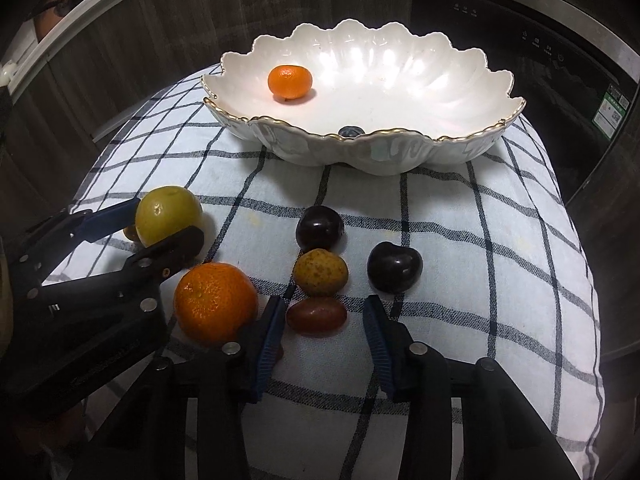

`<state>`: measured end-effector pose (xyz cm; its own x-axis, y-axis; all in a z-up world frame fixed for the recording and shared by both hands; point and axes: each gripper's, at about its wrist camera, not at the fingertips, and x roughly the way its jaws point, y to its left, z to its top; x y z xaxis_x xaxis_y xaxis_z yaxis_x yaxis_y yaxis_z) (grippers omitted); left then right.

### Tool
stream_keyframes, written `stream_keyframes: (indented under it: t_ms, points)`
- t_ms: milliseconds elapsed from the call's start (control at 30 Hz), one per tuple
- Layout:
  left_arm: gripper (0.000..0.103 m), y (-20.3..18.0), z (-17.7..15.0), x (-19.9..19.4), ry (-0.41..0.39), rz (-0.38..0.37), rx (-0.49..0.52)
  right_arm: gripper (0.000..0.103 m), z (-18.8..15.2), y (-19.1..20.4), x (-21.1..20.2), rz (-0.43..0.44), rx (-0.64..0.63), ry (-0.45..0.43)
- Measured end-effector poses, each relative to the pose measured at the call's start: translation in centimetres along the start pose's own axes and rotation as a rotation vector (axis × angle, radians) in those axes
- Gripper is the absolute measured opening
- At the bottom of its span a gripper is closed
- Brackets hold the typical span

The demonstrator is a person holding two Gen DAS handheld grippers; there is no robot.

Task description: Organize fruits

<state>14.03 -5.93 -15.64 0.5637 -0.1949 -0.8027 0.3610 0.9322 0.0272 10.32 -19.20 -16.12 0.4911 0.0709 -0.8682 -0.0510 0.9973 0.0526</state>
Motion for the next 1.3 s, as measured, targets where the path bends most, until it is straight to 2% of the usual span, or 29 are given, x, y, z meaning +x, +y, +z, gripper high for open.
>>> stream_keyframes:
  t_ms: [133,267,867,1300]
  points:
    - [0.049,-0.2,-0.3,0.5,0.005,-0.003,0.006,0.037,0.0,-0.1,0.0,0.000,-0.001,-0.003]
    - [0.049,-0.3,-0.5,0.4,-0.005,0.002,0.001,0.031,-0.1,-0.3,0.0,-0.005,-0.001,-0.006]
    - [0.049,-0.3,0.0,-1.5,-0.030,0.020,0.003,0.030,0.0,-0.6,-1.3,0.000,0.010,-0.034]
    - [0.049,-0.6,1.1,-5.2,-0.082,0.049,0.008,0.030,0.6,-0.8,-4.1,0.009,0.026,-0.098]
